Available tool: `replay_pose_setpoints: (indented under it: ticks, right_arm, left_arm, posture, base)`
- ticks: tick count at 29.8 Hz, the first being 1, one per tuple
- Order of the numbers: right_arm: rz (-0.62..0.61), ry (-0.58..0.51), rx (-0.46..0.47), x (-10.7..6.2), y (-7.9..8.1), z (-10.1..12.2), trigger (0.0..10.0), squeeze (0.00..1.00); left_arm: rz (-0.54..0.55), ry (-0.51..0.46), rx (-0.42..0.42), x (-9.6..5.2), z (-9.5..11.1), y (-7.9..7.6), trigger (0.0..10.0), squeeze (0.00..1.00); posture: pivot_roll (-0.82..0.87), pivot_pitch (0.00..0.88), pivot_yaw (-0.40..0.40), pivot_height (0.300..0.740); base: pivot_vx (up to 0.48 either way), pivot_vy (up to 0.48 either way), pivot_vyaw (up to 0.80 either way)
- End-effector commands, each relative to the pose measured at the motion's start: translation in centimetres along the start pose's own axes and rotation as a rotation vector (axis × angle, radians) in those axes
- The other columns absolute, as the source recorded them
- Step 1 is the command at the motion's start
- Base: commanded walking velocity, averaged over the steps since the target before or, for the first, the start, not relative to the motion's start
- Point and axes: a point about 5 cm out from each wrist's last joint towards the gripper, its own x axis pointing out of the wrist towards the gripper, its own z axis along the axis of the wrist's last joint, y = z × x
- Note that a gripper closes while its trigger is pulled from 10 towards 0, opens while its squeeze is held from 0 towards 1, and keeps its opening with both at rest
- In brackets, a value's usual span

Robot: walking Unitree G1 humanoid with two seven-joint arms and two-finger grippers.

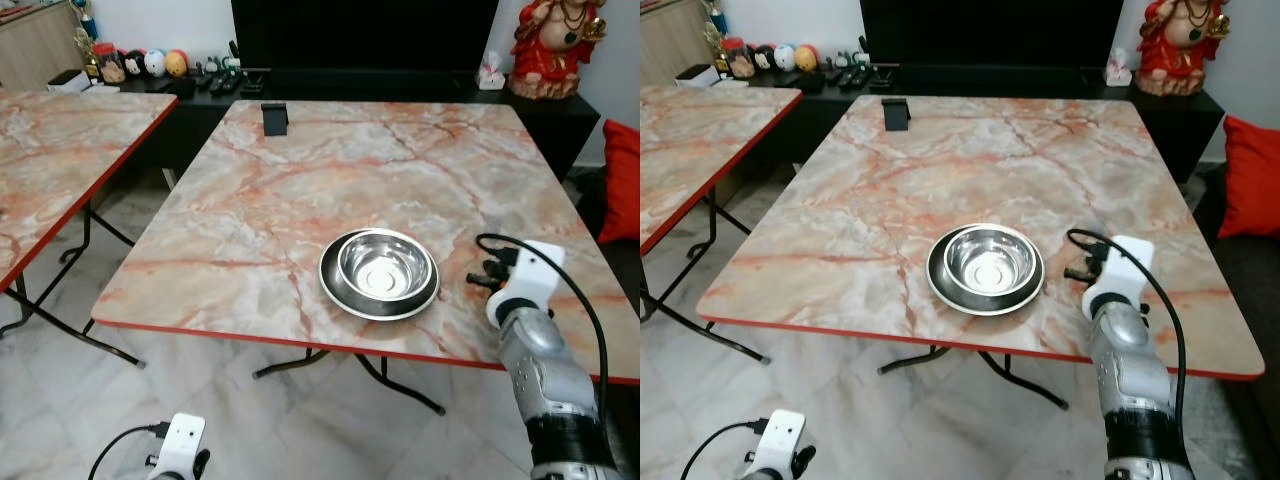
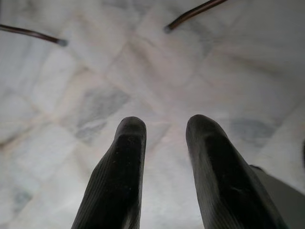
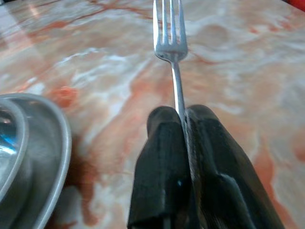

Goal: Setting the table

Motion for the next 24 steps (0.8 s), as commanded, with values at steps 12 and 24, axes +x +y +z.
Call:
replay_pose_setpoints:
  ticks: [12,24]
  right_arm:
    - [0.044,-0.045,-0.066,0.4,0.1,2.5,10.0,0.00]
    - [0.135,0.138,-0.088,1.5,2.4,0.6,10.0,0.00]
  left_arm:
    - [0.077,-0.023,-0.059,0.2,1.5,2.9,10.0,0.00]
    - [0.060,-0.070,-0.047,0.9,3.5,1.9,10.0,0.00]
  posture:
    - [0.00,0.000,0.066,0.740]
    - [0.01,0.000,0.032,0.740]
  base:
    - [0.000,0.000,0.00]
    - [0.000,0.000,0.00]
